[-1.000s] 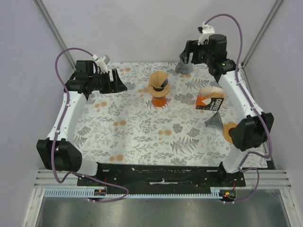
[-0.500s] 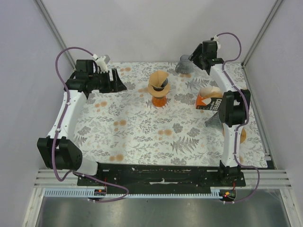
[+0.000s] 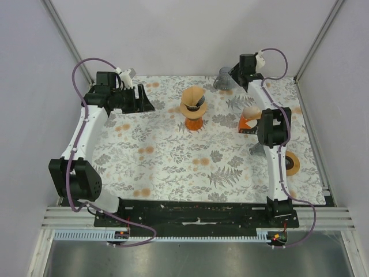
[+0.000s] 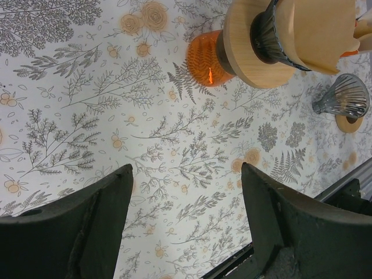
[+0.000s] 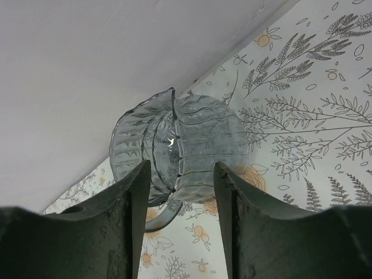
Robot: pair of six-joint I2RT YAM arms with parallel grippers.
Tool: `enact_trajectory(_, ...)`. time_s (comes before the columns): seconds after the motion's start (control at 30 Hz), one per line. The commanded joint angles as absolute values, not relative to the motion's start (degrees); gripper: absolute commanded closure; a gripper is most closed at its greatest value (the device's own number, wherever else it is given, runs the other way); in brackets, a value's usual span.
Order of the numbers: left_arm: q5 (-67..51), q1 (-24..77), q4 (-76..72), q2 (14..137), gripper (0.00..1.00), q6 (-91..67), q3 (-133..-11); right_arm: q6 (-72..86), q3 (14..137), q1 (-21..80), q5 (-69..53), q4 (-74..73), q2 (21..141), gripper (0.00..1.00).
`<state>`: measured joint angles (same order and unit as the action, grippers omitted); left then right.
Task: Place the coffee filter in the dripper
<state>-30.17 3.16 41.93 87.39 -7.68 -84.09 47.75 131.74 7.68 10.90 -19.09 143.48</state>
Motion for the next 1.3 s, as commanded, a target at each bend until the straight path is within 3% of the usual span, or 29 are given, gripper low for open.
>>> enact_trajectory(0.0, -31.1, 2.5, 42.5, 88.4, 0.20, -5.1, -87.4, 50.0, 136.4, 9.0, 17.1, -19.5, 145.7, 0.46)
enact_trajectory(0.2, -31.6, 2.3, 43.1, 89.7, 0.20, -4.9, -88.5, 49.7, 138.5, 9.2, 18.1, -20.7, 148.6, 0.48)
enact_trajectory(0.33, -31.5, 2.2, 43.1, 90.2, 0.20, -4.6, -88.5, 49.5, 138.3, 9.1, 17.5, -20.5, 148.4, 0.77)
enact_trajectory(0.5, -31.6, 2.1, 43.1, 89.9, 0.20, -4.6, -88.3, 46.1, 133.3, 8.9, 19.3, -17.8, 143.5, 1.00)
enact_trajectory(0.87, -31.6, 2.0, 42.2, 85.8, 0.20, -4.6, -85.8, 28.2, 109.8, 8.7, 12.8, 1.4, 117.4, 1.00)
enact_trajectory(1.13, -32.8, 2.0, 39.7, 82.4, 0.20, -4.4, -81.6, 14.7, 98.1, 9.7, -10.6, 0.1, 97.5, 1.00)
enact_trajectory(1.27, -33.3, 1.8, 38.9, 81.8, 0.20, -4.8, -80.4, 2.5, 92.1, 15.4, -13.8, -8.9, 88.3, 1.00)
